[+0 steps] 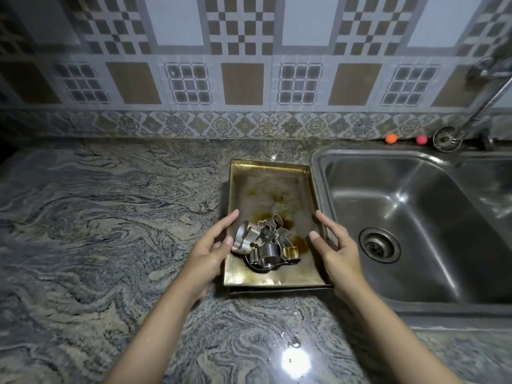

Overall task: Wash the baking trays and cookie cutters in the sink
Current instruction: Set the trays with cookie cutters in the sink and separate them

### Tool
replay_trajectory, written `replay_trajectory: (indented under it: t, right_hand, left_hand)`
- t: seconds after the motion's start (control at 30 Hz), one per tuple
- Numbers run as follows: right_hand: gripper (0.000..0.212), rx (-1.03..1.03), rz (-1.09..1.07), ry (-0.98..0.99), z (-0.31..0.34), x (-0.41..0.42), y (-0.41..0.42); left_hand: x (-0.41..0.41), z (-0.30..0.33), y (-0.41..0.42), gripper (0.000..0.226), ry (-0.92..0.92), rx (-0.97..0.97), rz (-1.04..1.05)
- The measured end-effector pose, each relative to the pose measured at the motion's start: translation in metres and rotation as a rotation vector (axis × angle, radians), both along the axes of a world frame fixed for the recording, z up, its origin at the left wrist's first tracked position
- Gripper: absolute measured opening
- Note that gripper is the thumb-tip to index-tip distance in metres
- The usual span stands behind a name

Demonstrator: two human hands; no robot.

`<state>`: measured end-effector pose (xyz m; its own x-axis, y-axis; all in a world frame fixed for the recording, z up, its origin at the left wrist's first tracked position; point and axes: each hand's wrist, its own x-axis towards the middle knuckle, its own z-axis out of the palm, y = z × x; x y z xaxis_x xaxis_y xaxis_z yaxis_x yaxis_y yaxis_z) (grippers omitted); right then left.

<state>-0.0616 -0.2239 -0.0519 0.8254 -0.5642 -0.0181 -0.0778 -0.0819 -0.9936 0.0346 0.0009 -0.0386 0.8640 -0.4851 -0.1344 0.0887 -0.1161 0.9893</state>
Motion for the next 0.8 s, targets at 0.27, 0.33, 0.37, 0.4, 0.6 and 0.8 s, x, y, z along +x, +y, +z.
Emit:
replay_trajectory:
  t: [0.27, 0.33, 0.37, 0.4, 0.6, 0.8]
  right_hand:
    - [0.041, 0.024, -0.038, -0.03, 0.013, -0.035, -0.067]
    - [0.04, 0.041, -0.04, -0.032, 0.014, -0.051, -0.097]
    - [0.04, 0.059, -0.039, -0.035, 0.013, -0.06, -0.114]
    - [0.04, 0.077, -0.034, -0.033, 0.013, -0.07, -0.132]
    - [0.038, 0.044, 0.012, 0.022, 0.015, -0.127, -0.265]
    - [0.042, 0.004, -0.022, 0.051, 0.02, -0.17, -0.369]
  left_hand:
    - [-0.034, 0.017, -0.073, 0.045, -0.067, 0.011, -0.037]
    - [-0.05, 0.017, -0.104, 0.044, -0.081, 0.022, -0.047]
    - [-0.058, 0.015, -0.121, 0.044, -0.081, 0.015, -0.046]
    - [-0.068, 0.014, -0.14, 0.044, -0.078, 0.0, -0.045]
    - [-0.128, 0.004, -0.267, 0.042, -0.056, -0.011, -0.032]
    - [-0.168, 0.01, -0.373, 0.043, 0.088, -0.058, -0.047]
